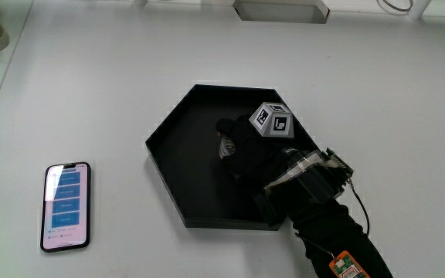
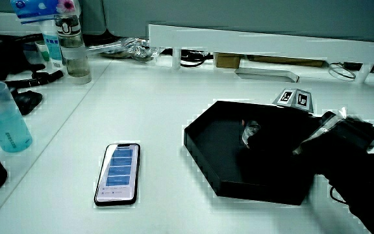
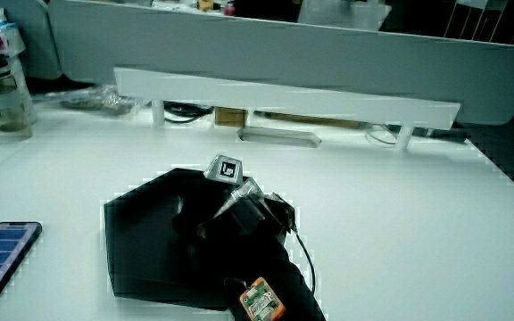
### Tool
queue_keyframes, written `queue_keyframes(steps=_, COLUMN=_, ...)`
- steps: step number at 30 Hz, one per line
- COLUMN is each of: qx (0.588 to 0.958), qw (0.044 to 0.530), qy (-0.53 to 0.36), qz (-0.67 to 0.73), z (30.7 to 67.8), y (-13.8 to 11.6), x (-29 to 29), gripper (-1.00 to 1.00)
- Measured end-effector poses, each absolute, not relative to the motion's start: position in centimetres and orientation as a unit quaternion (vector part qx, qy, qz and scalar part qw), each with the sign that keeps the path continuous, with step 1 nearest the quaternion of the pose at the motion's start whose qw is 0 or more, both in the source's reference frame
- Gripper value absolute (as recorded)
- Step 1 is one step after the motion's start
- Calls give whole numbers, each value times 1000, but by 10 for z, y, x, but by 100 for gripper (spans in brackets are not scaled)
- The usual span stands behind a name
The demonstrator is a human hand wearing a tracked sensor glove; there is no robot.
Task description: Place paper clip into plate
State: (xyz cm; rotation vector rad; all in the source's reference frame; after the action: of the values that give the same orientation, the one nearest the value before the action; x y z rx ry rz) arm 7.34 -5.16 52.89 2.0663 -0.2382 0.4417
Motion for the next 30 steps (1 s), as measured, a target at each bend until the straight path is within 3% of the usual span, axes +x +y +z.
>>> queue_keyframes(steps=4, qx=839, qw=513, qy=-94, qz=154, z=542, y=-47, x=69, gripper=0)
queue_keyframes(steps=16, qx=830, qw=536, qy=-93, qz=121, z=549, y=-43, x=62, gripper=0)
queue_keyframes(steps=20, qx=839, qw=525, qy=-85, qz=113, z=549, y=-45, x=64, gripper=-29)
queue_keyframes(steps=25, qx=816, qw=552, qy=-90, qz=144, z=550, y=-47, x=67, gripper=-64)
queue_keyframes(steps=30, qx=815, qw=548, qy=-98, qz=157, z=539, y=-48, x=71, gripper=-100)
